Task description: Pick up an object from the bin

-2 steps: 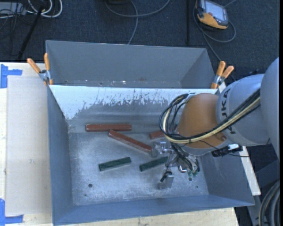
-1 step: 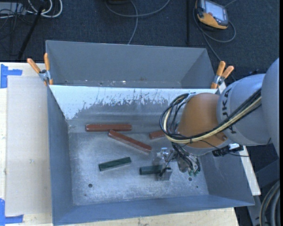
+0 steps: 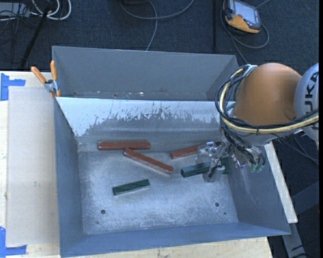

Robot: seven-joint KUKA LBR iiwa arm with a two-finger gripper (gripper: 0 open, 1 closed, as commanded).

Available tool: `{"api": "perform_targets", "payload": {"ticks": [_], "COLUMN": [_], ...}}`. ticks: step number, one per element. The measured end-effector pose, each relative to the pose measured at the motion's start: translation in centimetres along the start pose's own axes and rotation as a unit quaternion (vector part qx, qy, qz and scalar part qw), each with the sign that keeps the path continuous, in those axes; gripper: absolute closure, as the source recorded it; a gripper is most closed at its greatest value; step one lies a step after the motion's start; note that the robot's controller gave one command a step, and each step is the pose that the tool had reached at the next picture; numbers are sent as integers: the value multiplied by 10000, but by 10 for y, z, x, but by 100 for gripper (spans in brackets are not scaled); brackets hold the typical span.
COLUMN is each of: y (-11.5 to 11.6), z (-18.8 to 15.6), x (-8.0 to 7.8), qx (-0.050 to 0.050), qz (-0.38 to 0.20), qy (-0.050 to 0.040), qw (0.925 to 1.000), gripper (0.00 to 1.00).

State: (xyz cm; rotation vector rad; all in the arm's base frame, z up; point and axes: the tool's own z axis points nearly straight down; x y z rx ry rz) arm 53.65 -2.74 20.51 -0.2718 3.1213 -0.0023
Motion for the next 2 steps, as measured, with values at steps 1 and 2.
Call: {"api": "perform_targets", "payload": {"ticks": [1,2], "y": [-26,-35], "z": [35,-57], "x": [-24,-25], "qx": [-18,2], "qz": [-1146,-1087], "qy": [40,-5], "qw": [9934,9941], "gripper": [100,100]}}
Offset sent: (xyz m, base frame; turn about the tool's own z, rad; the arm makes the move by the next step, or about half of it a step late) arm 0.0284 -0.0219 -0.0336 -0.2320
